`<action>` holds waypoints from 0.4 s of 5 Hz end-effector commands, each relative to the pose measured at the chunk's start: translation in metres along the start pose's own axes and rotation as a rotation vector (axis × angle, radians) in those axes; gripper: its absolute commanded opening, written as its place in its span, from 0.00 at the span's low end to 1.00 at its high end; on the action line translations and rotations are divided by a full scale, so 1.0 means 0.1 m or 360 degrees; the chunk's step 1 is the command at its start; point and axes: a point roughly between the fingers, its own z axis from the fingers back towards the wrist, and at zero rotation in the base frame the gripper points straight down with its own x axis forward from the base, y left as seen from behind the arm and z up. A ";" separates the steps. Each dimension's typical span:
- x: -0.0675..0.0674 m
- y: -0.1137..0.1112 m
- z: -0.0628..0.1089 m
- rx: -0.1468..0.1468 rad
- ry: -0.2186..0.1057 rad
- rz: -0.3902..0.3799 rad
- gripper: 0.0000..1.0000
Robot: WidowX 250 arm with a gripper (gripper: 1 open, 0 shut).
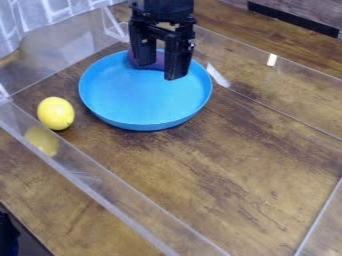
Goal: Put the purple eggplant on the blue tray
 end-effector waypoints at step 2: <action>0.26 0.07 0.13 0.0049 -0.0118 0.0001 1.00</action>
